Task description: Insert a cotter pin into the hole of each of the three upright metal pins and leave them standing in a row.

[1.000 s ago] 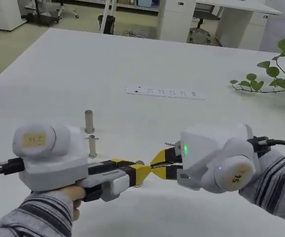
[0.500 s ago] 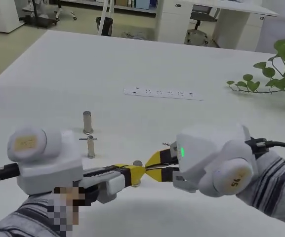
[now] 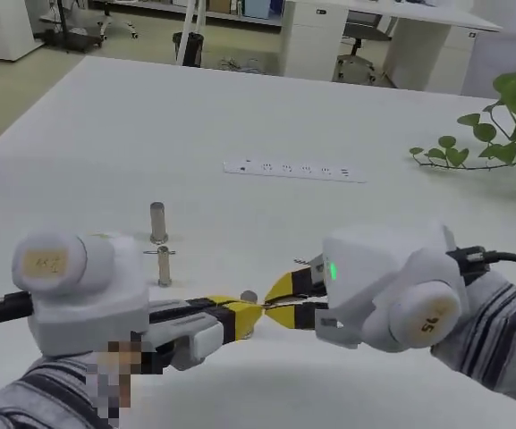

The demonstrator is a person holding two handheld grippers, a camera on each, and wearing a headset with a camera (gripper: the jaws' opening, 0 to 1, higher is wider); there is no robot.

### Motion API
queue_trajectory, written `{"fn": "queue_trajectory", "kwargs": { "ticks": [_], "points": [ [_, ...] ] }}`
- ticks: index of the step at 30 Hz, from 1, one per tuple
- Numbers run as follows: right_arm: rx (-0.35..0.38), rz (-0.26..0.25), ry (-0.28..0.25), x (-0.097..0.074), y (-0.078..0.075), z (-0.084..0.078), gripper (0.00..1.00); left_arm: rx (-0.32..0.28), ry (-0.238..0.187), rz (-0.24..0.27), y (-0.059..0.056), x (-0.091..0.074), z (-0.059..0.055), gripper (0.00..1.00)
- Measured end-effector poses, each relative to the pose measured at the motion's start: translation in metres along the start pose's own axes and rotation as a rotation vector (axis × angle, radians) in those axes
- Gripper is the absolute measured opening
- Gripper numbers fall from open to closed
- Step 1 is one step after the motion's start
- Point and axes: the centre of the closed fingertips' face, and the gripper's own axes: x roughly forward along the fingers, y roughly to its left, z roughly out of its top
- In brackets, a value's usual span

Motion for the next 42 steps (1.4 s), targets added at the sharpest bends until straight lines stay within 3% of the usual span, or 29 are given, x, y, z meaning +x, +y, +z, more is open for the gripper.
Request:
{"fn": "queue_trajectory", "kwargs": {
  "ticks": [6, 12, 18, 24, 30, 36, 42],
  "points": [
    [0.037, 0.038, 0.006, -0.001, 0.004, -0.004, 0.01, 0.127, 0.023, -0.055, -0.009, -0.003, 0.000, 0.00],
    [0.076, 0.081, 0.000, -0.002, 0.011, -0.002, 0.00, 0.285, 0.071, -0.079, -0.010, -0.005, -0.004, 0.00],
    [0.099, 0.112, 0.014, -0.001, 0.015, -0.003, 0.00, 0.334, 0.100, -0.087, -0.010, -0.006, -0.007, 0.00],
    [0.088, 0.112, 0.025, -0.001, 0.015, -0.005, 0.00, 0.361, 0.096, -0.064, -0.008, -0.004, -0.007, 0.00],
    [0.100, 0.105, 0.030, -0.001, 0.016, -0.007, 0.00, 0.344, 0.083, -0.026, -0.001, -0.003, -0.006, 0.04],
    [0.136, 0.082, 0.049, 0.001, 0.012, -0.017, 0.00, 0.348, 0.070, 0.026, 0.007, -0.002, -0.006, 0.13],
    [0.178, 0.041, 0.092, 0.002, 0.003, -0.030, 0.00, 0.402, 0.038, 0.111, 0.018, -0.002, -0.002, 0.21]
  ]
}}
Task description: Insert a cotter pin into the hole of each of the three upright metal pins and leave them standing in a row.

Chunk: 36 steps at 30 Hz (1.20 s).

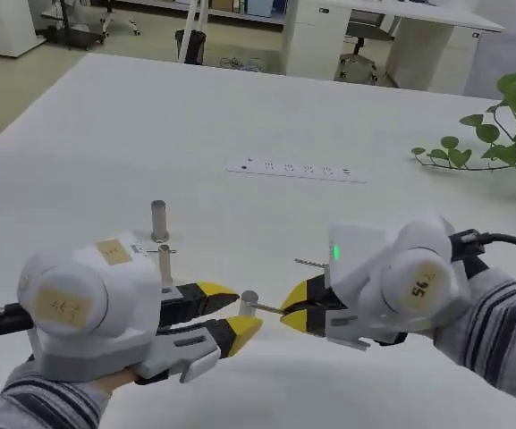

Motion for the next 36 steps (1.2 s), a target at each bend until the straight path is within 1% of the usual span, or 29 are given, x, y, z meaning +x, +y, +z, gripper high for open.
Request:
{"fn": "queue_trajectory", "kwargs": {
  "ticks": [2, 3, 4, 5, 7, 10, 11, 14, 19, 24, 27, 29, 31, 36],
  "points": [
    [0.027, -0.003, 0.014, 0.001, -0.002, -0.004, 0.00, 0.012, 0.007, 0.032, 0.004, 0.001, -0.002, 0.23],
    [0.036, -0.010, 0.023, 0.002, -0.003, -0.006, 0.00, 0.030, 0.014, 0.056, 0.007, 0.001, -0.004, 0.24],
    [0.046, -0.013, 0.029, 0.003, -0.004, -0.008, 0.00, 0.038, 0.017, 0.068, 0.009, 0.002, -0.006, 0.25],
    [0.064, -0.014, 0.037, 0.004, -0.004, -0.010, 0.00, 0.032, 0.021, 0.080, 0.011, 0.003, -0.008, 0.26],
    [0.090, -0.016, 0.049, 0.006, -0.004, -0.015, 0.00, 0.022, 0.029, 0.093, 0.013, 0.006, -0.011, 0.26],
    [0.109, -0.018, 0.071, 0.011, -0.004, -0.021, 0.00, 0.027, 0.045, 0.108, 0.016, 0.009, -0.016, 0.27],
    [0.114, -0.019, 0.073, 0.011, -0.003, -0.021, 0.00, 0.029, 0.048, 0.110, 0.016, 0.009, -0.017, 0.28],
    [0.159, -0.023, 0.083, 0.016, -0.003, -0.026, 0.00, 0.046, 0.069, 0.126, 0.018, 0.013, -0.022, 0.28],
    [0.169, -0.038, 0.097, 0.022, -0.004, -0.030, 0.00, 0.072, 0.091, 0.153, 0.022, 0.019, -0.027, 0.28],
    [0.189, -0.048, 0.121, 0.027, -0.005, -0.037, 0.00, 0.081, 0.116, 0.169, 0.026, 0.027, -0.032, 0.26],
    [0.202, -0.049, 0.116, 0.028, -0.005, -0.038, 0.00, 0.081, 0.136, 0.180, 0.029, 0.032, -0.037, 0.25],
    [0.197, -0.054, 0.116, 0.030, -0.005, -0.039, 0.00, 0.078, 0.143, 0.181, 0.031, 0.036, -0.041, 0.24],
    [0.192, -0.052, 0.122, 0.032, -0.004, -0.041, 0.00, 0.063, 0.153, 0.183, 0.033, 0.040, -0.045, 0.23],
    [0.200, -0.058, 0.118, 0.035, -0.004, -0.041, 0.00, 0.048, 0.175, 0.181, 0.036, 0.049, -0.053, 0.22]
  ]
}}
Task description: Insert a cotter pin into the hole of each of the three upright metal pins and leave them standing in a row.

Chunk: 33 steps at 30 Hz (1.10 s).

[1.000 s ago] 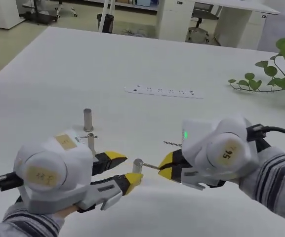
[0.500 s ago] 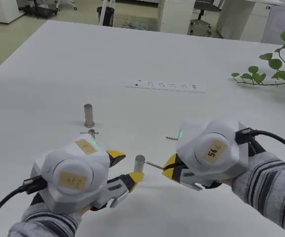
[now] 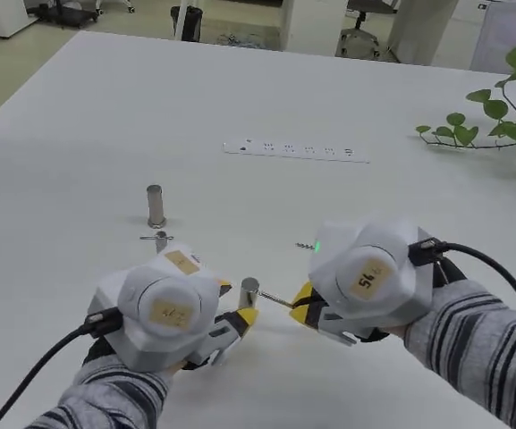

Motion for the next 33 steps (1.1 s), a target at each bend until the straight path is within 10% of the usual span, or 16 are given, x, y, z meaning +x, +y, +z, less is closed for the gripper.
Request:
{"fn": "queue_trajectory", "kwargs": {
  "ticks": [33],
  "points": [
    [0.096, 0.004, 0.024, -0.003, -0.001, 0.010, 0.00, -0.109, 0.018, 0.025, -0.004, 0.021, -0.010, 0.10]
  ]
}}
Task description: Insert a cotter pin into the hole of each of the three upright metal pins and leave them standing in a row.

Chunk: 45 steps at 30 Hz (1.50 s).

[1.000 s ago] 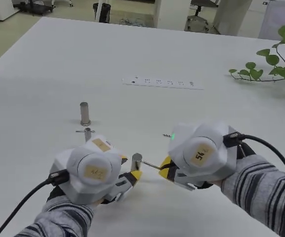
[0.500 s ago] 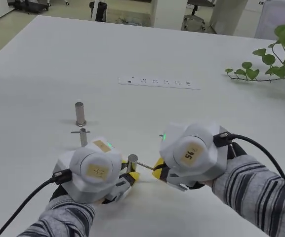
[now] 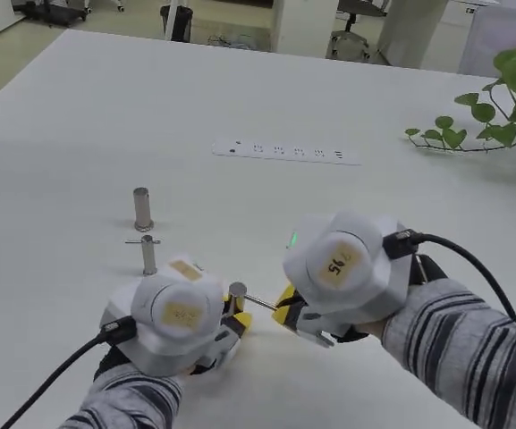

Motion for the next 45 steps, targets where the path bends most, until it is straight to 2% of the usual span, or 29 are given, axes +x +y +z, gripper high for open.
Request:
{"fn": "queue_trajectory", "kwargs": {
  "ticks": [5, 20, 21, 24, 34, 41, 43, 45],
  "points": [
    [0.027, 0.003, -0.012, -0.001, -0.001, 0.002, 0.00, -0.001, -0.006, 0.019, 0.000, 0.000, 0.000, 0.10],
    [0.040, 0.015, -0.045, 0.000, -0.001, 0.006, 0.00, -0.018, -0.021, 0.065, 0.001, -0.002, 0.000, 0.10],
    [0.033, 0.016, -0.060, 0.000, 0.000, 0.009, 0.00, -0.016, -0.021, 0.066, 0.001, -0.002, 0.000, 0.10],
    [0.016, 0.001, -0.042, 0.002, -0.001, 0.010, 0.00, -0.015, -0.022, 0.068, 0.000, -0.002, 0.001, 0.10],
    [-0.057, -0.007, -0.061, 0.004, 0.001, 0.021, 0.00, -0.043, -0.026, 0.090, 0.001, -0.001, 0.000, 0.10],
    [-0.104, -0.017, -0.093, 0.007, -0.001, 0.028, 0.00, -0.059, -0.022, 0.107, 0.001, -0.001, 0.000, 0.10],
    [-0.102, -0.025, -0.106, 0.004, -0.001, 0.030, 0.07, -0.062, -0.021, 0.115, 0.001, 0.000, 0.000, 0.10],
    [-0.094, -0.018, -0.115, -0.001, -0.001, 0.031, 0.09, -0.071, -0.022, 0.124, 0.001, 0.000, 0.000, 0.10]
  ]
}}
